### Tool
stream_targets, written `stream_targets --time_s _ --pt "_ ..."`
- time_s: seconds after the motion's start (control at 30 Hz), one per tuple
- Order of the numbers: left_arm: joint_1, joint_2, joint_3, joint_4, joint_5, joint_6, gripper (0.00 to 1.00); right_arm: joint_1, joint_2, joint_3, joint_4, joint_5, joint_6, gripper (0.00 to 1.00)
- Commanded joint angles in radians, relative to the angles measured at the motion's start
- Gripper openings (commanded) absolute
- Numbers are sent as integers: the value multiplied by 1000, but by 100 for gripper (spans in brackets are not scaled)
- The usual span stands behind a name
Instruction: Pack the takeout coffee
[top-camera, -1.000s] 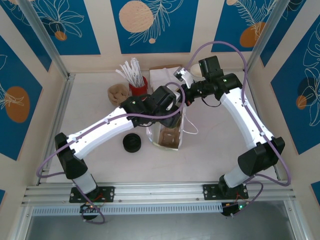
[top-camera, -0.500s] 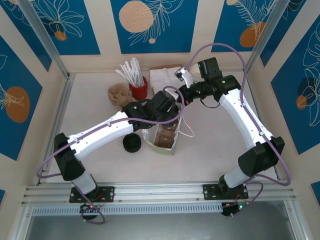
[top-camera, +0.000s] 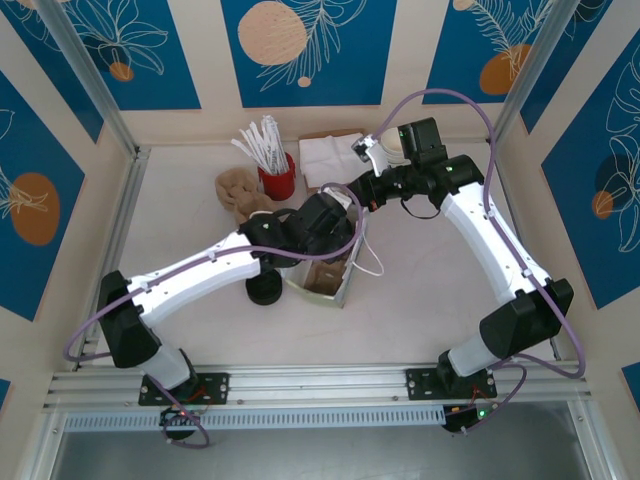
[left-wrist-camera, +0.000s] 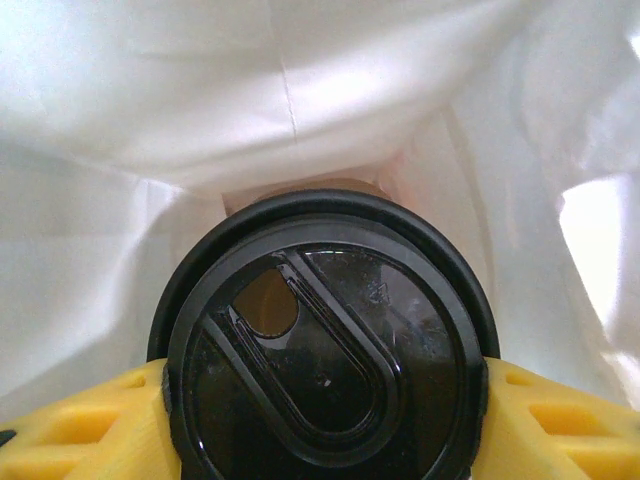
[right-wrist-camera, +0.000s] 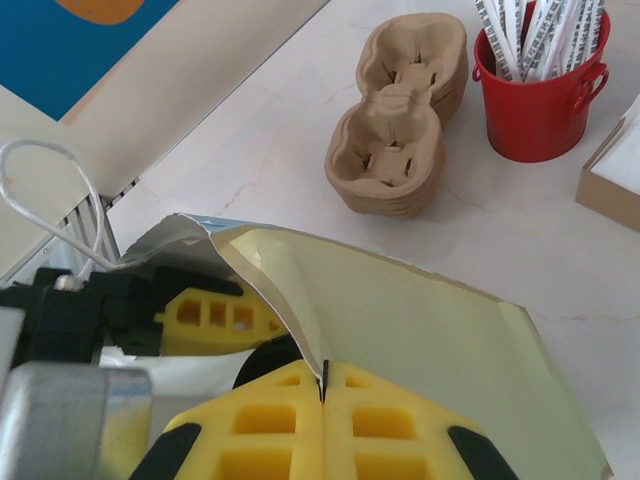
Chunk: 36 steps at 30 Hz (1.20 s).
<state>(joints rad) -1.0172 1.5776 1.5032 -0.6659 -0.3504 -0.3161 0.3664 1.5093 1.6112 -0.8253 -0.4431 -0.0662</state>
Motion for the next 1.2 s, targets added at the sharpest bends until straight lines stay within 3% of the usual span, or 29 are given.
stream_targets --time_s 0.0,0.77,1.17 --pt "-20 -41 -18 18 -23 -25 62 -4 -38 -20 31 1 41 0" --pt "-21 27 -38 103 7 6 62 0 -102 -114 129 -19 98 0" --pt "-20 29 -79 103 -29 2 62 -6 -96 -102 138 6 105 0"
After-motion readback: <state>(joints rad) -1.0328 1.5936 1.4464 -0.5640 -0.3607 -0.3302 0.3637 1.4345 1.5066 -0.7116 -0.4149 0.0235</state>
